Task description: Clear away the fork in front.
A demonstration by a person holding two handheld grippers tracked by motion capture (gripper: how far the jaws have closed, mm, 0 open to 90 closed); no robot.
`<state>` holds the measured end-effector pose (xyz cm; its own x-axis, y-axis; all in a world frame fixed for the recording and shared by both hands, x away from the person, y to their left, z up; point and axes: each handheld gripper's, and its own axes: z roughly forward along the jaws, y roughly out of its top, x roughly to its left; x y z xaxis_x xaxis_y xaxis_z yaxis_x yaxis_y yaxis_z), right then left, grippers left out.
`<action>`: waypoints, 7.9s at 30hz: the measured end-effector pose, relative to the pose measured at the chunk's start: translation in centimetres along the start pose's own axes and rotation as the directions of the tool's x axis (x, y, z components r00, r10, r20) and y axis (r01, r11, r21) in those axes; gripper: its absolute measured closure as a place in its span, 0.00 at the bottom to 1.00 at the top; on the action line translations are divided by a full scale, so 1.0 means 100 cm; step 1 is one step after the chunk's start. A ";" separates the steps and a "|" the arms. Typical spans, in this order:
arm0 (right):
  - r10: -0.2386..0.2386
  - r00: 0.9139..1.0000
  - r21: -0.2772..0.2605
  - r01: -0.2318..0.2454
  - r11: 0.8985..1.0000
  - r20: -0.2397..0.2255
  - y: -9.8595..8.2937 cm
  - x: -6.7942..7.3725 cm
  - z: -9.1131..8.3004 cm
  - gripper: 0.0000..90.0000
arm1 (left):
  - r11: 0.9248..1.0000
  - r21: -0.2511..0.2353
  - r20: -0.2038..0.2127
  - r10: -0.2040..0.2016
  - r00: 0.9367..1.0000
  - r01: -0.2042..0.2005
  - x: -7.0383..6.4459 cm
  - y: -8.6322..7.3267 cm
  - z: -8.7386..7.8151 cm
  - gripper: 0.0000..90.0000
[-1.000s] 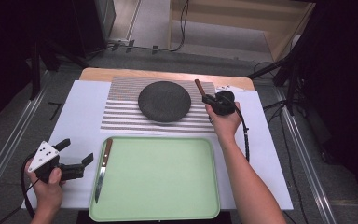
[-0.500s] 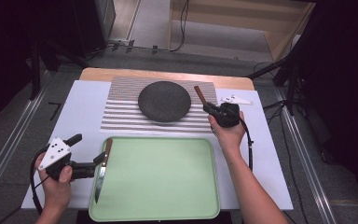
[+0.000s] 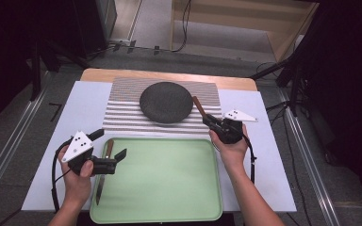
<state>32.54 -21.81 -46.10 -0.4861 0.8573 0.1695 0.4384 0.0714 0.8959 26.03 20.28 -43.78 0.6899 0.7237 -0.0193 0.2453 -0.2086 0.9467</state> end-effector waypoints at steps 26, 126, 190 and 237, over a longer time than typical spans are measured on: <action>-0.071 0.991 -0.075 0.062 0.995 -0.114 -0.027 0.046 -0.030 0.85 | 0.992 -0.019 0.116 -0.122 0.986 0.125 -0.036 0.019 0.051 0.09; -0.058 0.990 -0.097 0.070 0.993 0.125 -0.091 -0.045 -0.133 0.00 | 0.937 0.109 0.457 -0.343 0.821 0.331 0.008 0.000 -0.002 0.90; -0.023 0.992 -0.104 0.037 0.994 0.126 -0.102 -0.067 -0.129 0.00 | 0.868 0.482 0.023 -0.147 0.989 0.118 0.007 -0.027 0.074 0.49; -0.029 0.991 -0.090 0.042 0.995 0.133 -0.104 -0.068 -0.125 0.00 | 0.842 0.536 0.094 -0.130 0.987 0.060 -0.013 -0.046 0.043 1.00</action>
<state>21.87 -34.74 -51.40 -0.3935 0.9152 0.0868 0.3476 0.0607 0.9357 26.94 17.45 -49.53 0.7128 0.6799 -0.1722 0.6132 -0.4850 0.6236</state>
